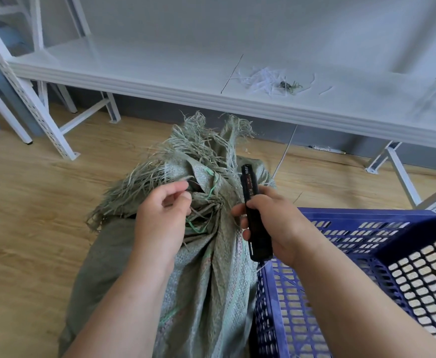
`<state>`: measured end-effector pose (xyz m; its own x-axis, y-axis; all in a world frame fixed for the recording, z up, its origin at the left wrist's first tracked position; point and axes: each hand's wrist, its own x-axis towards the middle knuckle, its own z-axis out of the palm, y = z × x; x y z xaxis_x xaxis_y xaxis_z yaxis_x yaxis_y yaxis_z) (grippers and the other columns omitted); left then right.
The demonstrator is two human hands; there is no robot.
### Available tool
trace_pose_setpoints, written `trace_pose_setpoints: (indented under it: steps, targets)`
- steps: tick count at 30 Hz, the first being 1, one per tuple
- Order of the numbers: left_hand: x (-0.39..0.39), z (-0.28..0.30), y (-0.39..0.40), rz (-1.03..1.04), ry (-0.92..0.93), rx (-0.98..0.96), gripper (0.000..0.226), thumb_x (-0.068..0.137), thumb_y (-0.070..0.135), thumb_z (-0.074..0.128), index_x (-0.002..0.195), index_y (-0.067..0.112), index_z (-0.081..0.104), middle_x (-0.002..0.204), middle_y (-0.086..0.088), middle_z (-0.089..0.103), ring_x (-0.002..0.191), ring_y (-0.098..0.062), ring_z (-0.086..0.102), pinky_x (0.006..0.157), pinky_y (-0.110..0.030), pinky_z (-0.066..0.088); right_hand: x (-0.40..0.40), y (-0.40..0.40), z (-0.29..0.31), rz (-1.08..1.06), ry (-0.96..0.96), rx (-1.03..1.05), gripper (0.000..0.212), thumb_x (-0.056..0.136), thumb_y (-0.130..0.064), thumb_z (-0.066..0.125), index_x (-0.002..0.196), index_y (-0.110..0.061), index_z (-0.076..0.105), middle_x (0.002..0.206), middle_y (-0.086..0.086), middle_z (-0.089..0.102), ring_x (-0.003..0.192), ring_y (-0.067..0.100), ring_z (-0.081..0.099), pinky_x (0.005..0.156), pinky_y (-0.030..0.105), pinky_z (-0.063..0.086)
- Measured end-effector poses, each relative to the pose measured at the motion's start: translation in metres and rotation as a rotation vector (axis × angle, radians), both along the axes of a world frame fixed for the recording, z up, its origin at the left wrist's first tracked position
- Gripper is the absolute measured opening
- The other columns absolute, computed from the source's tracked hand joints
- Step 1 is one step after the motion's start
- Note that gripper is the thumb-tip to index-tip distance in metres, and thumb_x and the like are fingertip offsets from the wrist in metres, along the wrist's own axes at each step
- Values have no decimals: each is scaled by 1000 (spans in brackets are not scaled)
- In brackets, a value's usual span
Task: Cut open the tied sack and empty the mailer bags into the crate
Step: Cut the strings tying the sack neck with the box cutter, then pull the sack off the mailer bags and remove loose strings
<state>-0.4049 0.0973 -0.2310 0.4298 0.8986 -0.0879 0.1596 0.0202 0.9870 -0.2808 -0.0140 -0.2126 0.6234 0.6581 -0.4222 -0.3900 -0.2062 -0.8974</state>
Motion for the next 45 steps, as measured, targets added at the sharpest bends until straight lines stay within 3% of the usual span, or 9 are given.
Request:
trace_pose_setpoints:
  steps: [6, 10, 16, 20, 24, 28, 32, 40, 45]
  targets:
    - [6, -4, -2, -26, -12, -83, 18, 90, 17, 63, 100, 31, 67, 99, 7, 65, 93, -6, 61, 84, -30, 50, 3, -5, 1, -9, -29, -84, 24, 88, 6, 45, 96, -17, 46, 97, 17, 56, 64, 20, 46, 52, 31, 43]
    - [7, -6, 0, 26, -24, -84, 27, 89, 21, 65, 113, 29, 59, 104, 8, 60, 94, -3, 57, 72, -19, 41, 8, 5, 4, -50, -252, -140, 22, 84, -9, 61, 97, -21, 47, 102, 9, 61, 69, 17, 53, 63, 33, 47]
    - [7, -4, 6, 104, -106, -71, 41, 87, 23, 67, 123, 30, 49, 120, 10, 54, 112, -6, 52, 85, -20, 37, -3, 58, -5, 171, -770, -392, 104, 55, -46, 89, 133, -11, 30, 127, 9, 51, 116, 26, 52, 88, 33, 44]
    - [4, 7, -2, 123, -252, 31, 33, 89, 18, 64, 118, 27, 51, 117, 8, 57, 107, 0, 57, 96, -25, 47, 2, 57, -17, -53, -622, -310, 71, 62, -29, 84, 121, -13, 47, 112, 6, 63, 94, 22, 60, 77, 32, 49]
    - [8, 16, -21, 277, -67, 339, 58, 77, 37, 71, 125, 30, 39, 135, 1, 32, 123, -10, 42, 106, -29, 37, 23, 15, -19, -352, -26, 42, 43, 63, -24, 82, 99, -21, 59, 86, 7, 70, 67, 26, 69, 57, 41, 56]
    - [67, 34, -32, -217, 295, 172, 115, 60, 70, 71, 147, 18, 19, 152, -6, 30, 137, -25, 33, 114, -41, 25, 31, -30, -17, -494, 167, 214, 38, 66, -15, 81, 100, -16, 62, 75, 9, 72, 57, 25, 68, 57, 46, 56]
    - [128, 38, -64, -644, 551, 341, 92, 59, 76, 67, 129, 19, 52, 132, -3, 57, 123, -26, 52, 106, -39, 39, 34, -74, -19, -716, 195, 220, 38, 71, -18, 75, 103, -17, 53, 70, 7, 60, 52, 20, 61, 53, 35, 53]
    - [160, -46, -144, -980, 957, 931, 94, 84, 37, 68, 153, 25, 6, 125, -5, 59, 108, -28, 60, 85, -35, 46, 80, -183, -25, -1289, 152, -7, 52, 81, -12, 56, 131, -18, 42, 98, 8, 56, 53, 17, 45, 51, 28, 38]
    - [147, -82, -164, -1052, 1224, 1094, 92, 85, 2, 52, 152, 31, -5, 119, -5, 65, 104, -26, 61, 107, -47, 32, 78, -181, -38, -949, -52, -129, 26, 86, -10, 52, 111, -18, 50, 89, 7, 59, 67, 19, 54, 61, 36, 49]
